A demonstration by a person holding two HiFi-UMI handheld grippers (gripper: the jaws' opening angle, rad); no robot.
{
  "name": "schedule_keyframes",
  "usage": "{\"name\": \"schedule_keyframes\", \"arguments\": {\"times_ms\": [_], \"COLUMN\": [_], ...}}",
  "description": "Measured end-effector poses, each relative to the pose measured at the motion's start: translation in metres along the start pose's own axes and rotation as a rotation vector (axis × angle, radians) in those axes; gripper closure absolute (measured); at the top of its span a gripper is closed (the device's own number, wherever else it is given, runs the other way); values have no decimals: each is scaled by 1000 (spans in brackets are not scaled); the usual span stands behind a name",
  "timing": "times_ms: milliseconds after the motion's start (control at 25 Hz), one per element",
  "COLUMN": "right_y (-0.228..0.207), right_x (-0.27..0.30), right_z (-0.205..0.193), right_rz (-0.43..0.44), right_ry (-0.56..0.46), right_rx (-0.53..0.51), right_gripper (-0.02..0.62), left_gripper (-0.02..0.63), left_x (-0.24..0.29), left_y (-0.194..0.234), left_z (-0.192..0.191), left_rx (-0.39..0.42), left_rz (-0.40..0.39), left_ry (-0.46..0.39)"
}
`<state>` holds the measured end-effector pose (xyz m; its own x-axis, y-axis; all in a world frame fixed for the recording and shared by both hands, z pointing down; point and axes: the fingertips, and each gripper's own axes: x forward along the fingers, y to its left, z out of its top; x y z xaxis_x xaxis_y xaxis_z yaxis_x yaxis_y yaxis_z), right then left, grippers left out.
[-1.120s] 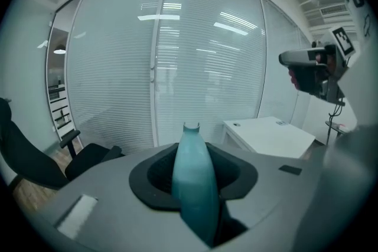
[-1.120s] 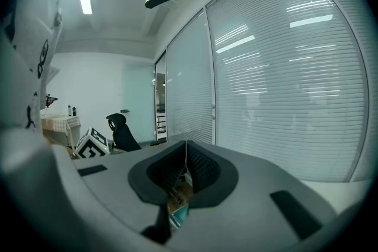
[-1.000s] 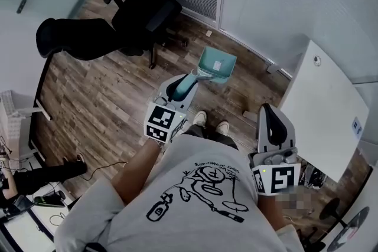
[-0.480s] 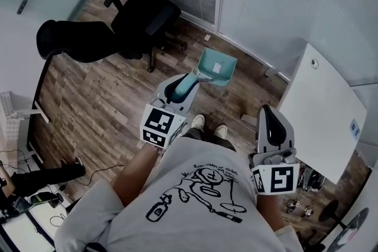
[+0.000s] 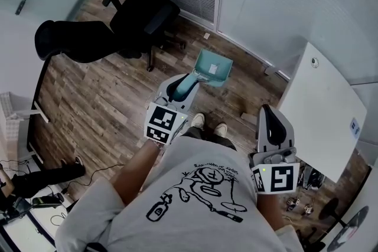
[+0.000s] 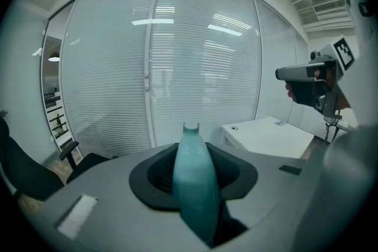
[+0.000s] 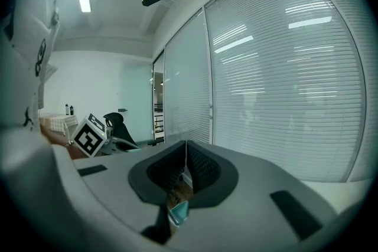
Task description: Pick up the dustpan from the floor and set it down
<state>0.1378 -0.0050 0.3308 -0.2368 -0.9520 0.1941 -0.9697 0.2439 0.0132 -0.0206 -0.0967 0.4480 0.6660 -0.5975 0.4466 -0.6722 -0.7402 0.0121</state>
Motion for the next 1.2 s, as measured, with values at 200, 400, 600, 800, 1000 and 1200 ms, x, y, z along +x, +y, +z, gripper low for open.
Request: {"name": "schedule_keyframes", "arguments": {"times_ms": [200,400,600,800,1000,1200], "right_y": [0,0,0,0,2,3], "right_x": [4,7,8,9,10,11], "right_z": [0,0,-1,-3,-5,-6], "right_rz": [1,2,-2,-9,-13,-22], "right_ry": [5,10,14,23,35,47], "right_rx": [-1,-3,-10,-10,-16,-22], "right_gripper": [589,589,589,589,589,589], "left_gripper": [491,491,491,491,491,491], "left_x": [14,35,54,77,99,116], "left_y": [3,9,11,15,18,26], "left_z": [-21,-52,-90,-132,-165,-190], "left_rx": [28,24,59,62,66,48], "left_rz": [-14,-22,-45,-75,-108,-109], "left_ry": [20,45,69,100,109,129]}}
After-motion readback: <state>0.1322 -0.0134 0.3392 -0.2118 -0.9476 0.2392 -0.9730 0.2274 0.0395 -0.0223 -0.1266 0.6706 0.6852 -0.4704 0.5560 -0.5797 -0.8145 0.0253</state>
